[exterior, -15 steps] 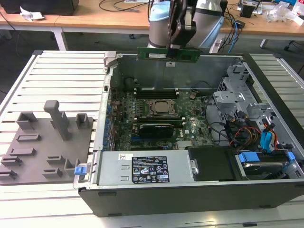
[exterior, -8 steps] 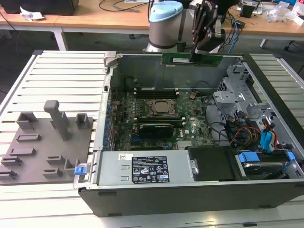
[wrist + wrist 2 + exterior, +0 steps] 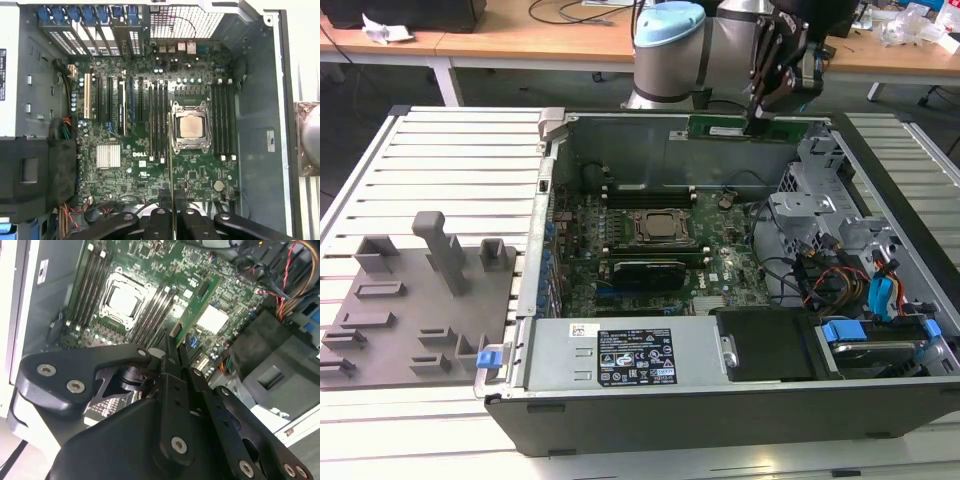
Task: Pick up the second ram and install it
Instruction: 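Pick up the second ram and move it above second insertion slot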
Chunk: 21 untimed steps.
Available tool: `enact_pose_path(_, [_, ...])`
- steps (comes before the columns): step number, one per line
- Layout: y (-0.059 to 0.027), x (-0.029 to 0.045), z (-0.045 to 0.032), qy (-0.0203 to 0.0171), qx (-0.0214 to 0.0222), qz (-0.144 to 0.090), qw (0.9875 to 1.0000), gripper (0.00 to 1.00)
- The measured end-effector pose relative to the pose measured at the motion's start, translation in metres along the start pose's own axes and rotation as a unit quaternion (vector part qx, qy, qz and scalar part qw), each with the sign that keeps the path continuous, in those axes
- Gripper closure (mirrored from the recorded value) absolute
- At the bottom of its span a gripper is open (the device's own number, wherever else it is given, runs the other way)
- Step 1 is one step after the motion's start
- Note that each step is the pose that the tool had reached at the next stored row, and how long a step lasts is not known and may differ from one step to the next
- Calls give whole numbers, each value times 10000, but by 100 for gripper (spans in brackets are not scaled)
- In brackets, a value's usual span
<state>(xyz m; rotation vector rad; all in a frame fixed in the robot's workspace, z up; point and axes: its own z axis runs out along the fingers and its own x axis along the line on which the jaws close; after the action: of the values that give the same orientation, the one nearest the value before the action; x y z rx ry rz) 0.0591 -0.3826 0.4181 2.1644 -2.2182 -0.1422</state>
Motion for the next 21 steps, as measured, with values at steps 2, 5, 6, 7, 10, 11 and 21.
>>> enact_pose_path(2, [124,-3,60,-4,0,0,10000,86])
enact_pose_path(5, [344,5,179,-4,2,0,10000,86])
enact_pose_path(6, [346,6,207,-4,2,-1,10000,86])
enact_pose_path(7, [345,7,228,-4,2,-1,10000,86])
enact_pose_path(10, [342,8,266,-3,2,-1,10000,86])
enact_pose_path(11, [340,9,285,-4,2,-1,10000,86])
enact_pose_path(21, [325,14,446,-4,2,-1,10000,86])
